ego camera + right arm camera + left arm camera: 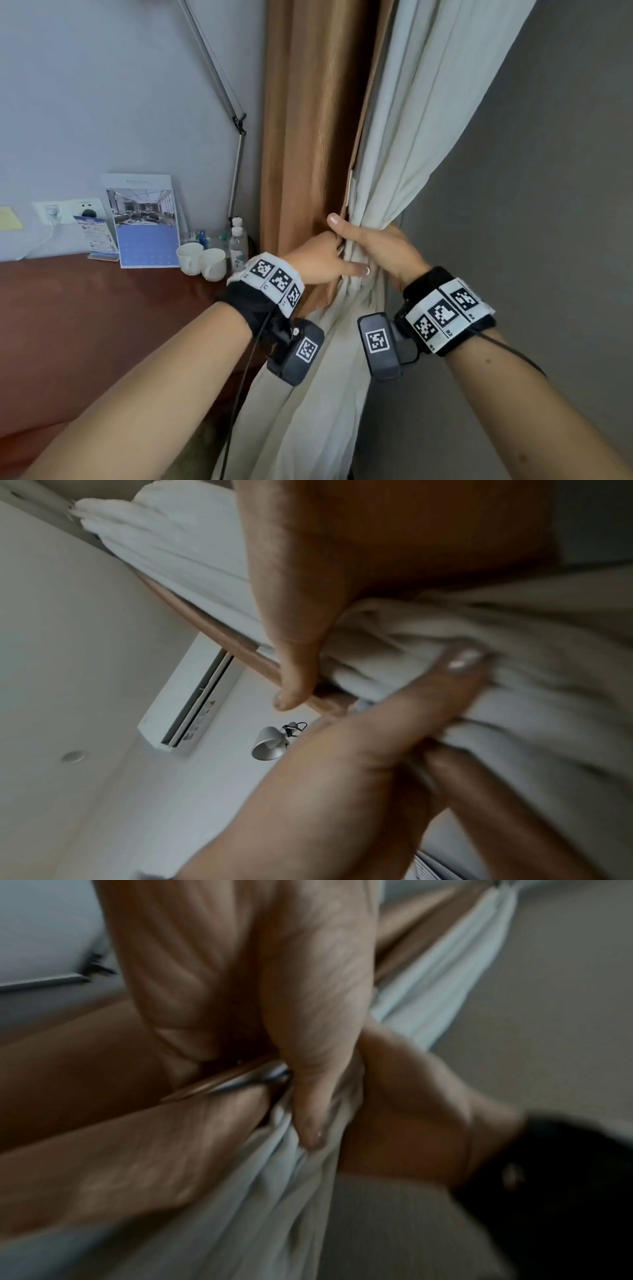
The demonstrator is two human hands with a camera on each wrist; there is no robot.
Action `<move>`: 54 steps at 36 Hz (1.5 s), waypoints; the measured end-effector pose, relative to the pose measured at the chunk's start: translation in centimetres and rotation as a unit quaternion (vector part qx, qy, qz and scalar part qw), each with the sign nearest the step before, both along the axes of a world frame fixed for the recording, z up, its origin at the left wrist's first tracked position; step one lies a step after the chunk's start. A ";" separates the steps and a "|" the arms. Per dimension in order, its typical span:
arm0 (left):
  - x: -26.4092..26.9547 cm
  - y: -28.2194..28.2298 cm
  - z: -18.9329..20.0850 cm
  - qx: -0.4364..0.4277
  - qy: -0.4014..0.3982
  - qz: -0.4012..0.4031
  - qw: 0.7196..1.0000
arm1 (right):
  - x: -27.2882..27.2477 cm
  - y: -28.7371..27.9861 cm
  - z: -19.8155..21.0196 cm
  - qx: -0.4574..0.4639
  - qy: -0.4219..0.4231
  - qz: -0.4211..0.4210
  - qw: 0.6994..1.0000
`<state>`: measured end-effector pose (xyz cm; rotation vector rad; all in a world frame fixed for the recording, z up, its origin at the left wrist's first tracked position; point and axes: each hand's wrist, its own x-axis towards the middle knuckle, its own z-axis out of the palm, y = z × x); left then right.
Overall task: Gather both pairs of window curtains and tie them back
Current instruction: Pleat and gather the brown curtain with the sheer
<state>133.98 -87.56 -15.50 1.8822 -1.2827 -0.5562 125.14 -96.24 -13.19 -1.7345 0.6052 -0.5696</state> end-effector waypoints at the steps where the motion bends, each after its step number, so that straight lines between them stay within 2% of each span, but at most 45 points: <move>1: -0.7 -0.5 -0.4 -0.007 -0.025 0.009 1.000 | 0.2 -0.1 0.0 0.000 0.019 -0.021 1.000; 3: -2.0 -1.7 -0.6 -0.018 -0.080 0.023 0.996 | 0.5 -0.3 0.0 -0.003 0.037 -0.074 0.997; 7: -2.4 -3.2 -0.3 0.007 -0.129 0.003 0.992 | 0.6 -1.1 -0.4 -0.036 0.006 -0.175 0.984; 10: -0.4 -3.5 -0.4 0.040 -0.057 -0.023 0.997 | 0.1 -2.8 -0.4 -0.044 0.018 -0.216 0.975; 12: 0.8 -3.5 -0.1 0.001 0.011 -0.018 1.000 | -0.3 -4.0 -0.2 -0.028 0.031 -0.214 0.976; 14: 2.0 -3.4 0.6 -0.076 0.054 0.056 0.994 | -0.8 -5.1 0.0 -0.008 0.025 -0.207 0.978; 17: 4.1 -3.2 1.5 -0.194 0.013 0.233 0.953 | -1.2 -6.3 -0.1 0.010 0.008 -0.206 0.979; 19: 5.2 -3.7 1.5 -0.198 -0.041 0.291 0.935 | -1.0 -6.8 -0.2 0.017 0.007 -0.202 0.979; 21: 5.4 -4.2 1.8 -0.152 -0.054 0.300 0.940 | -0.6 -7.1 -0.2 0.026 0.007 -0.195 0.981; 23: 5.3 -4.8 2.0 -0.137 -0.018 0.289 0.947 | -0.1 -7.1 -0.3 0.034 0.006 -0.183 0.982; 26: 5.7 -6.1 1.9 -0.166 0.126 0.219 0.953 | 0.6 -7.2 -0.4 0.031 -0.007 -0.175 0.984; 28: 5.8 -6.8 2.0 -0.167 0.172 0.186 0.953 | 1.0 -7.3 -0.4 0.021 -0.019 -0.176 0.984; 33: 5.4 -7.8 1.9 -0.152 0.136 0.129 0.970 | 2.2 -7.4 -0.6 0.006 -0.022 -0.179 0.984; 36: 4.7 -7.7 1.7 -0.127 0.047 0.073 0.988 | 3.2 -7.2 -0.9 -0.048 -0.017 -0.191 0.980; 38: 4.5 -7.9 1.1 -0.121 -0.010 0.005 0.993 | 3.9 -7.0 -1.0 -0.066 0.006 -0.197 0.978; 41: 4.4 -7.6 0.9 -0.112 -0.046 -0.071 0.990 | 3.8 -6.5 -0.6 -0.031 0.007 -0.117 0.993; 44: 5.4 -7.2 0.9 -0.088 0.018 -0.105 0.990 | 2.8 -6.6 -0.3 0.048 -0.010 -0.001 0.999; 46: 5.9 -7.0 0.8 -0.047 0.036 -0.095 0.994 | 2.6 -6.7 -0.1 0.059 -0.006 0.036 0.998; 47: 6.1 -7.0 0.6 -0.028 0.031 -0.087 0.995 | 2.8 -6.8 -0.3 0.048 -0.004 0.011 0.999; 49: 6.5 -7.1 0.3 -0.019 0.024 -0.102 0.994 | 3.8 -7.0 -1.0 0.022 -0.027 -0.107 0.994; 51: 6.7 -7.1 0.1 -0.013 0.058 -0.121 0.991 | 4.6 -7.2 -1.6 -0.008 -0.075 -0.220 0.973; 54: 7.9 -7.3 -0.5 -0.050 0.061 -0.055 0.995 | 5.0 -7.4 -1.8 -0.027 -0.072 -0.278 0.957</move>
